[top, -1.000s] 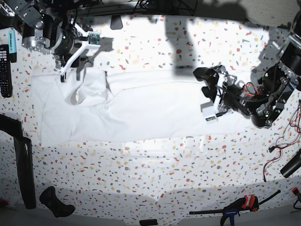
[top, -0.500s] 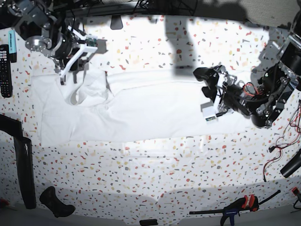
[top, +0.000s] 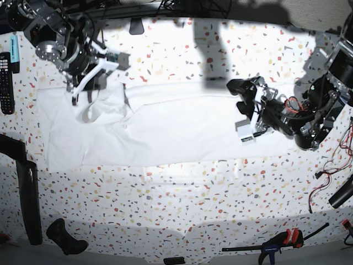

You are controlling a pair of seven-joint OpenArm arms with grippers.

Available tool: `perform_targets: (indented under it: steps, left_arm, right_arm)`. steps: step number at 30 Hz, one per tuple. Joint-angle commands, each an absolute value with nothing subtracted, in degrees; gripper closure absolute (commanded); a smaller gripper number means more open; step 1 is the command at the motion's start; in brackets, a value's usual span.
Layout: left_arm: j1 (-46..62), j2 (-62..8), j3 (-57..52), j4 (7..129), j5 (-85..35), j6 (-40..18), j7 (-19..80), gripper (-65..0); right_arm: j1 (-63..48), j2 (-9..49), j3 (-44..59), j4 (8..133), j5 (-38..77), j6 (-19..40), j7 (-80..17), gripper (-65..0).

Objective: Fold the T-shirt properly
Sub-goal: 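Move the right gripper back over the shirt's collar end, then pull the shirt edge with the right gripper to straighten it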

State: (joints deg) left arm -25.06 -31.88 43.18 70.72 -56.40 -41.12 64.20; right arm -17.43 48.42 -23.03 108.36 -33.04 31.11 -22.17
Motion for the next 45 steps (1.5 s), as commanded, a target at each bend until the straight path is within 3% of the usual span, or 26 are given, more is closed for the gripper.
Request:
perform_targets:
  steps: [1,3,10,18,23,35,45]
  left_arm:
    - [-25.5,-32.2,43.2,70.6,-53.5,-40.0,65.0,-43.6]
    - [-25.5,-32.2,43.2,70.6,-53.6,-40.0,65.1,-43.6]
    - [-25.5,-32.2,43.2,70.6,-53.6,-40.0,65.1,-43.6]
    - [-25.5,-32.2,43.2,70.6,-53.5,-40.0,65.1,-43.6]
    - [-25.5,-32.2,43.2,70.6,-53.5,-40.0,65.1,-43.6]
    - [-25.5,-32.2,43.2,70.6,-53.5,-40.0,65.1,-43.6]
    - [-25.5,-32.2,43.2,70.6,-53.5,-40.0,65.2,-43.6]
  right_arm:
    - [-17.0,49.5,-22.5,109.1,-33.5,30.4,-22.1,-22.7]
    - [-17.0,49.5,-22.5,109.0,-33.4,30.6,-21.8,-17.8]
    - [-17.0,49.5,-22.5,106.5,-30.9,34.9,-20.8,-17.6]
    - [-17.0,49.3,-22.5,105.0,-31.3,34.7,-20.7,-0.5]
    - [-16.8,49.4,-22.5,105.8,-29.5,33.9,-24.0,0.0]
    - [-16.6,52.4,-22.3,118.3,-27.0,19.5,-39.0,0.0]
    - [-6.9,51.9,-20.3,114.1,-17.6,15.5,-38.0,0.0]
